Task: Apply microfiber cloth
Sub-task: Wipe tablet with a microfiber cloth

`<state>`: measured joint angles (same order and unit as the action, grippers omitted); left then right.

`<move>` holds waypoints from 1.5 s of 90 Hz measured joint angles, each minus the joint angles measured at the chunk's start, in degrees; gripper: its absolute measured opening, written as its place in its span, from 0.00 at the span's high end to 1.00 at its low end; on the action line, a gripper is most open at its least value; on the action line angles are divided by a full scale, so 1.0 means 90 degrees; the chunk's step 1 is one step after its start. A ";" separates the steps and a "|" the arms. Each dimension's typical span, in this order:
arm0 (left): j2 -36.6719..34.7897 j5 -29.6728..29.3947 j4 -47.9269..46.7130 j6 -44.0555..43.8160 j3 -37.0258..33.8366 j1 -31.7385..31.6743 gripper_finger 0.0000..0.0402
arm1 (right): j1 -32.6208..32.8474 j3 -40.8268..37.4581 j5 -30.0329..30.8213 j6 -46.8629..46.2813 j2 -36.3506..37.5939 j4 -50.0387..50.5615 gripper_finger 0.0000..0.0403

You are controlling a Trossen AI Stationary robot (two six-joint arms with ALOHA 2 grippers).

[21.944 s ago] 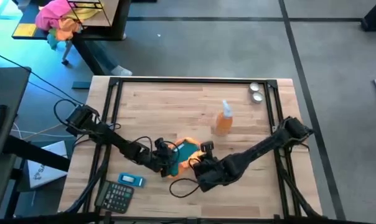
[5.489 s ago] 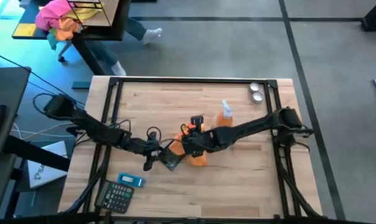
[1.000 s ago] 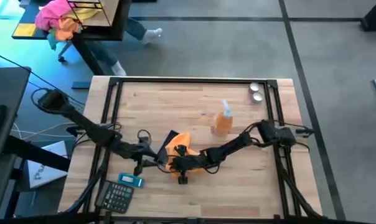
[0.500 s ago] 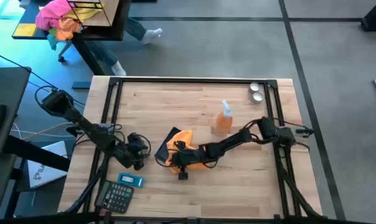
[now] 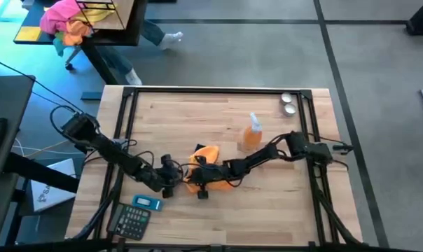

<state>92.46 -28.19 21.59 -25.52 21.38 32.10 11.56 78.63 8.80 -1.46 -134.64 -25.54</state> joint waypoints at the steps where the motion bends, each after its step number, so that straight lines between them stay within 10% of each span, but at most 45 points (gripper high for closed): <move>1: 0.0012 0.0008 -0.0005 0.0014 0.0018 -0.0009 0.58 | -0.0006 0.0032 0.0015 -0.0001 -0.0018 -0.0004 1.00; 47: 0.0025 -0.0028 -0.0487 -0.0325 0.0110 0.0002 0.58 | 0.0187 0.0960 0.2420 0.0128 0.0935 0.1790 1.00; 88: -0.0133 -0.0046 0.0015 -0.0120 0.0053 0.0146 0.58 | 0.0478 0.0897 0.4334 -0.2601 0.2478 0.8901 1.00; 135: 0.0873 0.0295 0.0391 0.1230 0.1254 0.0021 0.58 | 0.0409 -0.1749 0.2226 -0.2080 0.2031 0.1340 1.00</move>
<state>100.32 -25.54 25.11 -14.45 32.66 32.29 15.24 62.89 28.83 -20.18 -116.36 -13.48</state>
